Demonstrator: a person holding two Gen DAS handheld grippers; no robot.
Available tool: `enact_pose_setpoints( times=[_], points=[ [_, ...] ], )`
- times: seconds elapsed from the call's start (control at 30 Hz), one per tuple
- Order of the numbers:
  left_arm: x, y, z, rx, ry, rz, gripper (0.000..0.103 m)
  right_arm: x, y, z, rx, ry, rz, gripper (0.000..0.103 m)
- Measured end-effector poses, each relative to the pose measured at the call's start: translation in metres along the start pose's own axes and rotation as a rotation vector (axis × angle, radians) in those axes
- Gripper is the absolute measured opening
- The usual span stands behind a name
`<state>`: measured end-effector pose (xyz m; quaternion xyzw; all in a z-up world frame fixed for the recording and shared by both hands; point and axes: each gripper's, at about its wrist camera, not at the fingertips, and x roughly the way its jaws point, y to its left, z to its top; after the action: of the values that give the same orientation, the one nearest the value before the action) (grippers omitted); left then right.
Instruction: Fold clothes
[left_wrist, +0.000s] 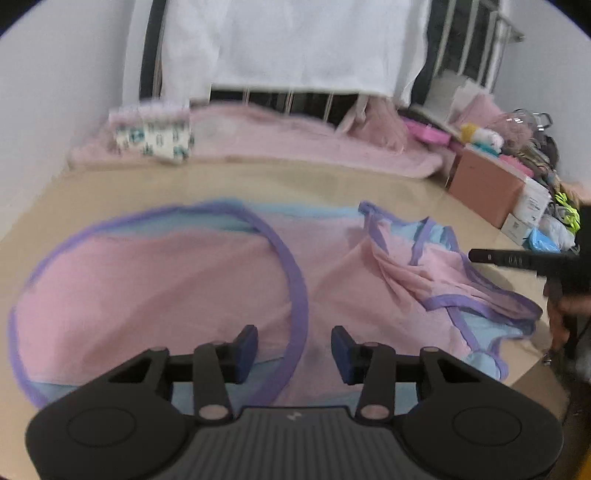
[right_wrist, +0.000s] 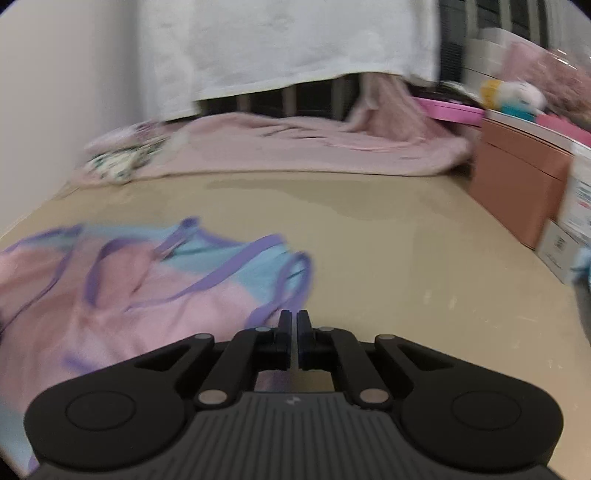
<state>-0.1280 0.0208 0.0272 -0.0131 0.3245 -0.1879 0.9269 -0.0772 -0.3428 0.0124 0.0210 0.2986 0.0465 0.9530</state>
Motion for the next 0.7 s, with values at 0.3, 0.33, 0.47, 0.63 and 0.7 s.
enact_pose_setpoints(
  times=[0.3, 0.33, 0.47, 0.63, 0.7],
  points=[
    [-0.006, 0.006, -0.014, 0.0, -0.023, 0.0, 0.048, 0.019, 0.023, 0.007, -0.167, 0.054, -0.005, 0.002],
    [-0.007, 0.005, -0.017, 0.009, -0.031, 0.007, 0.048, 0.021, 0.021, 0.009, -0.17, 0.048, -0.013, 0.002],
    [-0.006, -0.006, -0.019, 0.069, -0.033, 0.051, 0.049, 0.009, 0.009, 0.014, -0.126, 0.004, -0.018, 0.007],
    [-0.015, -0.007, -0.014, 0.035, -0.034, 0.014, 0.049, -0.03, 0.003, 0.01, -0.099, -0.083, 0.013, 0.008],
    [-0.021, -0.005, -0.014, 0.042, -0.053, 0.012, 0.05, -0.054, 0.015, -0.008, -0.134, -0.091, 0.097, 0.007]
  ],
)
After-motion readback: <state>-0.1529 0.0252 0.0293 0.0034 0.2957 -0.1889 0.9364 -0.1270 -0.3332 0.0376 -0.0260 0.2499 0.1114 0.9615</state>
